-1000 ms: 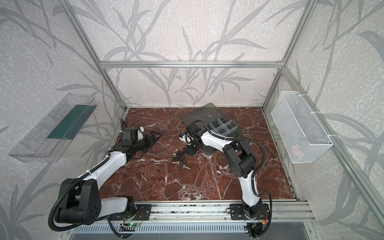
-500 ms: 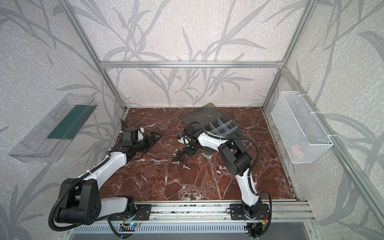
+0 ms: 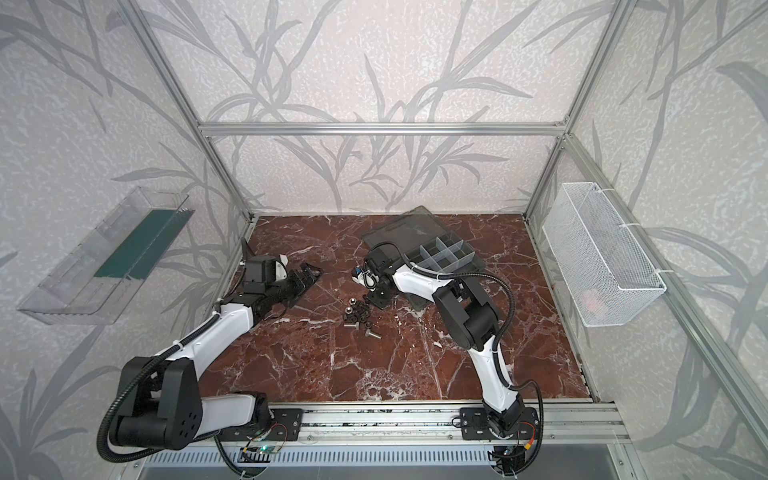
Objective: Sort the screws and nuts into containers
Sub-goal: 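Move the right gripper back to the pile and grasp the last silver wing nut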
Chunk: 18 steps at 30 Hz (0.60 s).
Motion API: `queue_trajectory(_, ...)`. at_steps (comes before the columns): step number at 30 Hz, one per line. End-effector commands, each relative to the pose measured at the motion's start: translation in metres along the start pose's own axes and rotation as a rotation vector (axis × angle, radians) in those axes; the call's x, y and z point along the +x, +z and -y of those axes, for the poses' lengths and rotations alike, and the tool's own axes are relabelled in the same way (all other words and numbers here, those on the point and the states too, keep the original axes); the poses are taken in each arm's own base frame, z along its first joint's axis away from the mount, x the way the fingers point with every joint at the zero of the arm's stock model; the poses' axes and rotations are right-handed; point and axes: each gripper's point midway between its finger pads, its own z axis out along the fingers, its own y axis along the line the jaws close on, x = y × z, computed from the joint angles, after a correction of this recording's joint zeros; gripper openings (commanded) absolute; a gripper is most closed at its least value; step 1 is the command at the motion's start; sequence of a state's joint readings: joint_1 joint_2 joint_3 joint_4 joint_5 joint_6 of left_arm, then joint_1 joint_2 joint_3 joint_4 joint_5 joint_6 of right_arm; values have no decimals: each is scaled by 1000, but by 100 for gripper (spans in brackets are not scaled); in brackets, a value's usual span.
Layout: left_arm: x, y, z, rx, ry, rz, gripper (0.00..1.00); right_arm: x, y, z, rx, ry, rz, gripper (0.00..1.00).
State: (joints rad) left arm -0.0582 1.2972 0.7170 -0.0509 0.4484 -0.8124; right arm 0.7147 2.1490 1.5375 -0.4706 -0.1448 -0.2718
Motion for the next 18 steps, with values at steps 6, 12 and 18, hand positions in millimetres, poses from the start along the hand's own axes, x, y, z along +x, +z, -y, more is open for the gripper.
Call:
queue_trajectory(6, 0, -3, -1, 1, 4, 10, 99, 28, 16, -13, -49, 20, -97, 24)
queue_trajectory(12, 1, -3, -1, 2, 5, 10, 100, 28, 12, -15, -60, 24, -96, 20)
queue_trajectory(18, 1, -4, -1, 1, 6, 11, 99, 34, 12, -16, -56, 33, -105, 13)
